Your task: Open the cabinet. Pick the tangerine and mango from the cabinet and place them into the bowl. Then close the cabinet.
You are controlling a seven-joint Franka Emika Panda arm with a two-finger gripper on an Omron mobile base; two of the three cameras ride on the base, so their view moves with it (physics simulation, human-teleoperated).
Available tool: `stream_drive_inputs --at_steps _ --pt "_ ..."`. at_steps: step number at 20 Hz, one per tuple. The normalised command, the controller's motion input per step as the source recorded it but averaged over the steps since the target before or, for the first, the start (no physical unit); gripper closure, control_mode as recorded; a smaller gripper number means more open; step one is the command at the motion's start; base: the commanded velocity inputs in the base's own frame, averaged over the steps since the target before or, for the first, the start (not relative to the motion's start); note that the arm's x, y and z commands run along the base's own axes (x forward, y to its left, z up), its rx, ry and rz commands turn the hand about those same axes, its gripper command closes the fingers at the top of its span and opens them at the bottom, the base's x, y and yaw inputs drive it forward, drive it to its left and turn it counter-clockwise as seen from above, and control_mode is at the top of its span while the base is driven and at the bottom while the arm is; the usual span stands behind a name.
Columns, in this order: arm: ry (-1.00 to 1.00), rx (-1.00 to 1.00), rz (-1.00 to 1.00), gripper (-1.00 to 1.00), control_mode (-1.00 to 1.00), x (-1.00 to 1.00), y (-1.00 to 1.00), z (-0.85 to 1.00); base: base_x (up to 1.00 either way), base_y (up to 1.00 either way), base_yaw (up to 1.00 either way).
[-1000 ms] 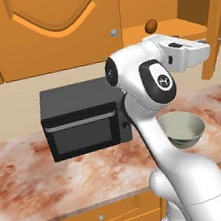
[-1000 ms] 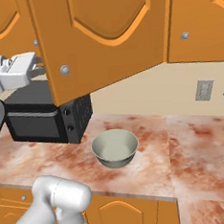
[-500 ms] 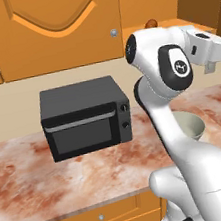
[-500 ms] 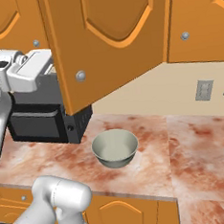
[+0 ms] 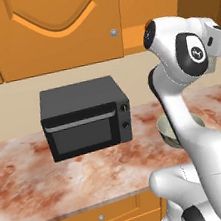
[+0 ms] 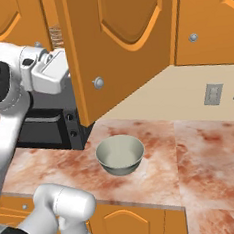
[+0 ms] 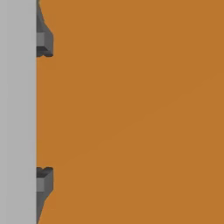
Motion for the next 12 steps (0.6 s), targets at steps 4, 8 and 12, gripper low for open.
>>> stream_drive_inputs --at_steps 4,8,12 --pt "-0.07 -0.04 0.12 -1.0 -1.0 -0.5 0.22 0.0 0.0 0.0 0.0" --pt "-0.15 -0.08 0.22 -1.0 -1.0 -0.99 0.32 0.0 0.0 0.0 0.0" --pt "-0.17 -0.11 0.29 -1.0 -1.0 -1.0 0.34 0.0 0.0 0.0 0.0"
